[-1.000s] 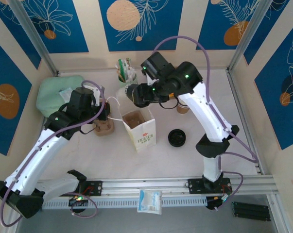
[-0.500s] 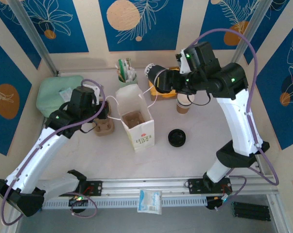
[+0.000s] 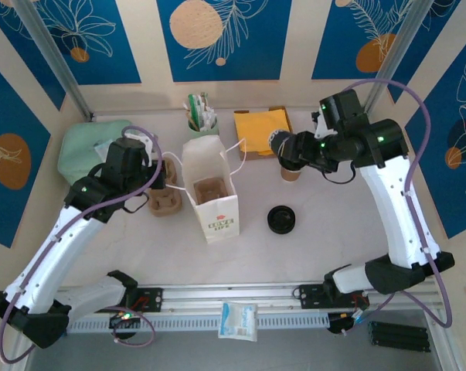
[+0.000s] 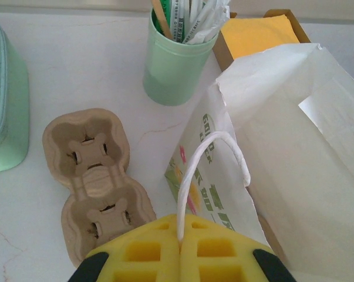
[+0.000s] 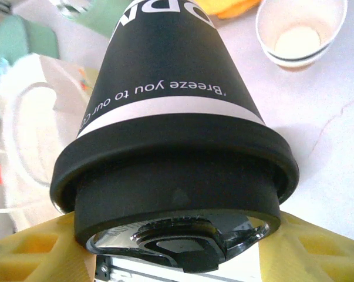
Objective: Pack the takeout coffee
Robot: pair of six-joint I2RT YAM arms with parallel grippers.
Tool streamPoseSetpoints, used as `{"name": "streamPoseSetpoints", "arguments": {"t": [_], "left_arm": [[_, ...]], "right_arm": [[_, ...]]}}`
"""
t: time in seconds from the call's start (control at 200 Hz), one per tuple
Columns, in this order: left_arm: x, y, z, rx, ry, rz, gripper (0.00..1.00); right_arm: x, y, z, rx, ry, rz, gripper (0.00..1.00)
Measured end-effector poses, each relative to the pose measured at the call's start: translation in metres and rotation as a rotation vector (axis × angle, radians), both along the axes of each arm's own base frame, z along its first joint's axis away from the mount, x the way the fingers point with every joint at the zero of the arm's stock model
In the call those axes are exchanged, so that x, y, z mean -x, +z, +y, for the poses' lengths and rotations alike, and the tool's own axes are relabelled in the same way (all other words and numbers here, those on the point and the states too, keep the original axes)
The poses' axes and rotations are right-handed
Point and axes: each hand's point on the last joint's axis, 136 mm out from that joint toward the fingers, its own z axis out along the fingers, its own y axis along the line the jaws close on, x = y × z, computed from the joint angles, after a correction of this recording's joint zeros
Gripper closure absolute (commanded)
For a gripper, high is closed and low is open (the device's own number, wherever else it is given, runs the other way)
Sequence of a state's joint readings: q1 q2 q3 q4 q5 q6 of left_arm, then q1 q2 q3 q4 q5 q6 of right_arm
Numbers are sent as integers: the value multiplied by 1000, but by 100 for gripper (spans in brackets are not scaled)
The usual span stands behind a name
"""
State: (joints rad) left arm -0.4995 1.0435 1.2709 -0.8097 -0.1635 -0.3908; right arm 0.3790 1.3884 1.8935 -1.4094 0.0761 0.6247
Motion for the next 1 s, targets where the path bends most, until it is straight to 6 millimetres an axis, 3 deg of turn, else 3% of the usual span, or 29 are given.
{"name": "streamPoseSetpoints", "arguments": {"t": [0.27, 0.62, 1.0], "left_arm": [[2, 3, 2, 3, 3, -10, 97], [3, 6, 2, 10, 2, -20, 97], [3, 8, 0, 18, -5, -25, 97]], "right_arm": [[-2, -61, 11, 62, 37, 175, 42], [-20, -131, 38, 211, 160, 368, 41], [-45, -178, 53, 379, 247, 467, 41]]}}
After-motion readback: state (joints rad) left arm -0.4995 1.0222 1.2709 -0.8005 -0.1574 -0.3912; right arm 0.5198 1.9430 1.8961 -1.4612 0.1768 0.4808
